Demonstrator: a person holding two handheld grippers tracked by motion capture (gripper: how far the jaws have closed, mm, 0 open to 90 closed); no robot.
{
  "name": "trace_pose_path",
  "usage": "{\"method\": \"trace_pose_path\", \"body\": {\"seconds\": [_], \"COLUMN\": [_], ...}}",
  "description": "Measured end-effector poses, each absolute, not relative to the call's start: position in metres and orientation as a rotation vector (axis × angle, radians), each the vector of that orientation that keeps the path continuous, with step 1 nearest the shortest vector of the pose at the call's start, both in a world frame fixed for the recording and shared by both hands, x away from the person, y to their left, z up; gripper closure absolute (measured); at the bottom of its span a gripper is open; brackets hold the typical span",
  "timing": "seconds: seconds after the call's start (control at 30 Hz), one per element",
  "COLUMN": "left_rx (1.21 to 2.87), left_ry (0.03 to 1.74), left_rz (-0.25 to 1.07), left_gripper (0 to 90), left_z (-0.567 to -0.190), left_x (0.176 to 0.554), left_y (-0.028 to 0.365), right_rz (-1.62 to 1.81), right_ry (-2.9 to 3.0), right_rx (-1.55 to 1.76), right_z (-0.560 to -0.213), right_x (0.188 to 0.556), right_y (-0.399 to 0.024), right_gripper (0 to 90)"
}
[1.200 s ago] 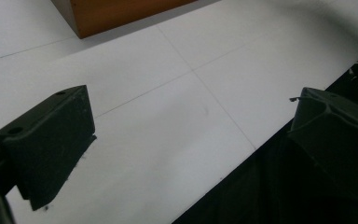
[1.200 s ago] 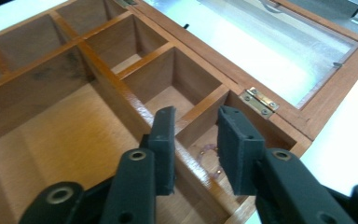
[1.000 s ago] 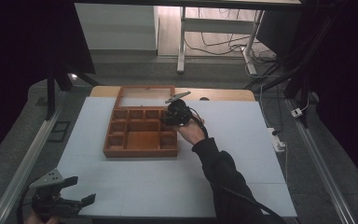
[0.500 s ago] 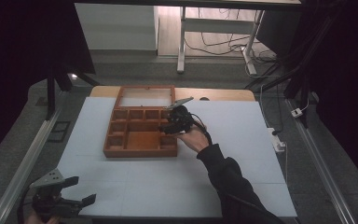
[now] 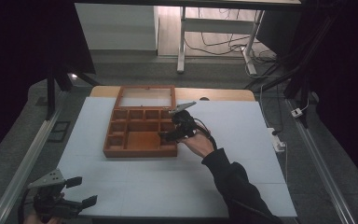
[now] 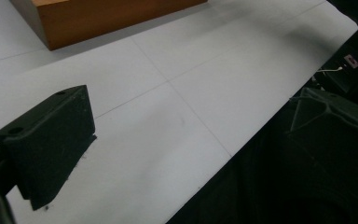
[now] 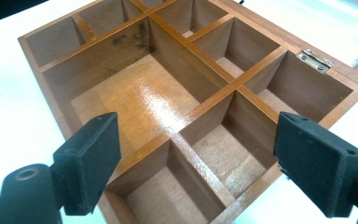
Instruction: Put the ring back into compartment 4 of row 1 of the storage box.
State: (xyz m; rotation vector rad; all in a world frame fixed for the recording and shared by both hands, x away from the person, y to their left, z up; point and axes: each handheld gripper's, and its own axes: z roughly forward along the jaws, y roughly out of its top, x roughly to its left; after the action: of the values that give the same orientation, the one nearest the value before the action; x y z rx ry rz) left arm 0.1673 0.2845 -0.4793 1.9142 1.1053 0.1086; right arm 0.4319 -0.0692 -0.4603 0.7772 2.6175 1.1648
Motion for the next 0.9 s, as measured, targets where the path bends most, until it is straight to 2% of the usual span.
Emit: {"method": "trace_pose_path", "body": {"seconds": [0.33,0.9], "left_rx": [1.921,1.920], "left_ry": [1.127,1.148], "left_rz": [0.129,0.140], "left_gripper": [0.0,0.0], "left_z": [-0.479,-0.480], "left_x": [0.167,0.167], "left_y": [0.285,0.287], "right_rz": [1.197,1.212], "right_ry": [2.620,2.605], "right_rx": [0.780,0.754], "right_z": [-0.449,-0.444], "right_x": [0.416,0.385], "right_y": [-0.084,-0.098], "right_gripper": [3.7,0.0]}}
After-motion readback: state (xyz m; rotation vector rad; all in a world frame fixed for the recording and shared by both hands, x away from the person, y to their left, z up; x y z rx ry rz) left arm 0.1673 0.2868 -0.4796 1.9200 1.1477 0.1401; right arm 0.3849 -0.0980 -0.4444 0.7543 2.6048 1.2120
